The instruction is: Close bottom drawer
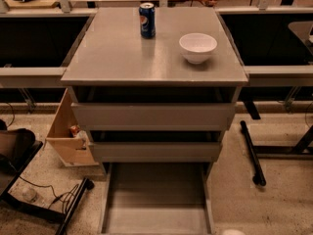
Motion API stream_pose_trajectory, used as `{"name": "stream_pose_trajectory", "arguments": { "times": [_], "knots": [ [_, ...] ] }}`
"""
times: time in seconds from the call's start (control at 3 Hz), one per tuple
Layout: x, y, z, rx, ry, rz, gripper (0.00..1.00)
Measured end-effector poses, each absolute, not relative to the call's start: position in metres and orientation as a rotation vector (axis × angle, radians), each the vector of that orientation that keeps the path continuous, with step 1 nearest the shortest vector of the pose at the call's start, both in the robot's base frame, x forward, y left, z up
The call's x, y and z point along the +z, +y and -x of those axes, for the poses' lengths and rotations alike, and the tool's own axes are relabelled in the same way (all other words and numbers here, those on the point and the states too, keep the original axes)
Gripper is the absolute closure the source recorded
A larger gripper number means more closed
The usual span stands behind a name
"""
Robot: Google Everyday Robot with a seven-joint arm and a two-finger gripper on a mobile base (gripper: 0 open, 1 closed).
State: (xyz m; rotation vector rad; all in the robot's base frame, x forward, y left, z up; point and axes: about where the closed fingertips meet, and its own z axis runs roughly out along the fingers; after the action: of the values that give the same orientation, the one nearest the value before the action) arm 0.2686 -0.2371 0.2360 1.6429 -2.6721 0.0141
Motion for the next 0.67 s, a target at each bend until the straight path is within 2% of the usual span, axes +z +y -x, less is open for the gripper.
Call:
{"name": "stream_pose_trajectory", "arguments": {
  "times": [0.33,0.67],
  "knots": [
    [0.192,-0.241,-0.243,-0.034,-2.75,-1.646,0.99],
    [0.125,-0.25,-0.236,-0.049,-2.772,-1.753,1.0]
  ]
}}
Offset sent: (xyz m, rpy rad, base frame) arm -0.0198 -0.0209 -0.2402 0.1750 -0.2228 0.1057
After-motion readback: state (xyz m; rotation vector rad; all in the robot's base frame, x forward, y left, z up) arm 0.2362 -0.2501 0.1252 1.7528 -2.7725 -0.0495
